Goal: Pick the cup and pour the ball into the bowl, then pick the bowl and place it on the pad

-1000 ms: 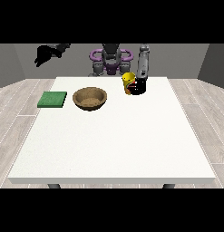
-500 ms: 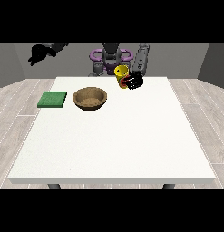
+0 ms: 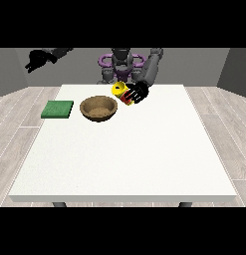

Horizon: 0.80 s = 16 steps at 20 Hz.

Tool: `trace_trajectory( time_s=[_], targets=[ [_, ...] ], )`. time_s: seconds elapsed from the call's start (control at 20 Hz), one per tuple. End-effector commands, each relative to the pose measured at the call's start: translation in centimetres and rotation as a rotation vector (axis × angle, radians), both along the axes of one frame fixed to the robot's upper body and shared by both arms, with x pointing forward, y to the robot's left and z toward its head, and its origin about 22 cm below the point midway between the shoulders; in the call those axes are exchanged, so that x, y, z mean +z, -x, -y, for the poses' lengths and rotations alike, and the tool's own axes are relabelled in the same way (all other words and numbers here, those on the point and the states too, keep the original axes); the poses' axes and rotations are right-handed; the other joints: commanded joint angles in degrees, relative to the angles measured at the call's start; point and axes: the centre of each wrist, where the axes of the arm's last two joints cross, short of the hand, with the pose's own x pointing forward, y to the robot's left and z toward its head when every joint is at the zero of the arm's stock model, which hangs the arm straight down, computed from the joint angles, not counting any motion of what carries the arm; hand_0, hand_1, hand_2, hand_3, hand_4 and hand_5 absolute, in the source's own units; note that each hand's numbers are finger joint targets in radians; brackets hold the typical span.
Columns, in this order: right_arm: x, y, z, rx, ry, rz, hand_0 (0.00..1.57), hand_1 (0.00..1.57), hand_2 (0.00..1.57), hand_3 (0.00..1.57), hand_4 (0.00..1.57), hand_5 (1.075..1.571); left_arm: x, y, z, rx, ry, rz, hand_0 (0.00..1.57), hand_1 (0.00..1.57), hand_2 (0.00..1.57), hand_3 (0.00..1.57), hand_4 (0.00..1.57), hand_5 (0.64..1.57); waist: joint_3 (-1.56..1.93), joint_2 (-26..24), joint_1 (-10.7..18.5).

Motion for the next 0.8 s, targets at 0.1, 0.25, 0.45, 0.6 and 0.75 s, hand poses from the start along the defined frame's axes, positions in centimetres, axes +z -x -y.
trace_trajectory(
  time_s=[0.1, 0.25, 0.45, 0.6, 0.75],
  targets=[
    [-1.9, -0.5, -0.6, 0.010, -0.010, -0.035, 0.00, 0.00, 0.35, 0.66, 0.54, 1.568, -0.5, -0.1, 3.1, 0.071, -0.314, 0.052, 1.50, 1.50, 1.57, 1.57, 1.49, 1.293, 0.09, -2.1, -0.7],
    [-1.5, -0.4, 0.9, -0.001, 0.005, -0.065, 0.00, 0.00, 0.37, 0.67, 0.54, 1.566, -1.2, 0.0, 2.8, 0.110, -0.422, 0.028, 1.51, 1.51, 1.57, 1.57, 1.50, 1.302, 0.03, -3.4, -0.5],
    [-1.8, -0.9, 0.0, 0.020, -0.004, -0.068, 0.00, 0.00, 0.35, 0.66, 0.55, 1.566, 0.9, -1.7, 1.8, 0.181, -0.628, 0.085, 1.57, 1.57, 1.57, 1.57, 1.50, 1.364, 0.08, -5.0, -0.7],
    [-3.0, -1.1, -0.8, 0.017, 0.002, -0.117, 0.00, 0.00, 0.37, 0.62, 0.56, 1.567, 1.6, -2.2, 2.6, 0.194, -0.787, 0.119, 1.57, 1.57, 1.57, 1.57, 1.14, 1.508, 0.09, -7.4, -0.4],
    [-3.1, -1.3, -0.1, -0.014, 0.012, -0.113, 0.00, 0.00, 0.38, 0.66, 0.56, 1.566, -0.5, -0.7, 6.4, 0.140, -0.893, 0.148, 1.57, 1.57, 1.57, 1.57, 1.18, 1.500, 0.06, -6.1, 1.2]
  ],
)
